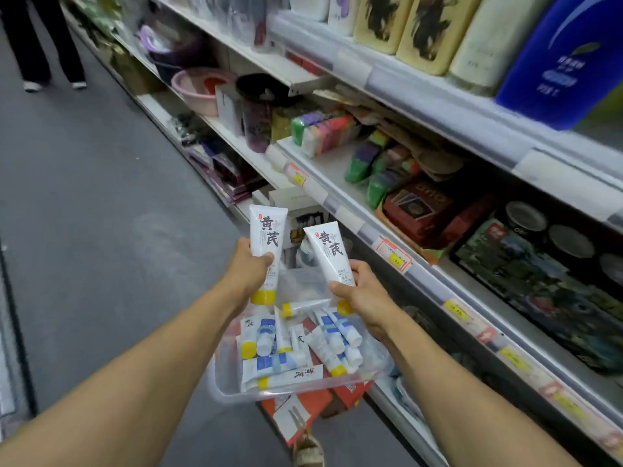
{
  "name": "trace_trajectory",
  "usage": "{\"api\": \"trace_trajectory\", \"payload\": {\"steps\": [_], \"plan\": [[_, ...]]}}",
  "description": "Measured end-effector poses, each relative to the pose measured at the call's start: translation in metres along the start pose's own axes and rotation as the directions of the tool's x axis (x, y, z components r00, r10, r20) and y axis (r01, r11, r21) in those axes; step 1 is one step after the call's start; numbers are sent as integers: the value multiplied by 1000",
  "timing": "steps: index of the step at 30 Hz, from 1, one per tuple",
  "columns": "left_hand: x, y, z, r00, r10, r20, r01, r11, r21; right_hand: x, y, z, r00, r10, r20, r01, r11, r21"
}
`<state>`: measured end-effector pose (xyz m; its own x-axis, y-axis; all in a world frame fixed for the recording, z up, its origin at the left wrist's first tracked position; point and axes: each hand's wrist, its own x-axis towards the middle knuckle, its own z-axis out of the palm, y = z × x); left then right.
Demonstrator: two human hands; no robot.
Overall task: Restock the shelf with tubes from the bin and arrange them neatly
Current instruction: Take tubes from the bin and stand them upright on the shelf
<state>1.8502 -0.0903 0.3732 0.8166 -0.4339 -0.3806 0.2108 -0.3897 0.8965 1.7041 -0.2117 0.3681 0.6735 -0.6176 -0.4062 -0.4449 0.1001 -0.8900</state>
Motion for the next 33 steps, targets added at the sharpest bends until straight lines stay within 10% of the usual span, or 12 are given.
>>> {"api": "trace_trajectory", "payload": {"steps": [13, 33], "plan": [[-83, 147, 27, 937, 313, 153, -322, 946, 38, -102, -110, -75, 888, -359, -288, 355, 932, -70], [-181, 253, 208, 701, 531, 476, -573, 817, -67, -200, -129, -254, 603, -357, -714, 358, 920, -158]]}}
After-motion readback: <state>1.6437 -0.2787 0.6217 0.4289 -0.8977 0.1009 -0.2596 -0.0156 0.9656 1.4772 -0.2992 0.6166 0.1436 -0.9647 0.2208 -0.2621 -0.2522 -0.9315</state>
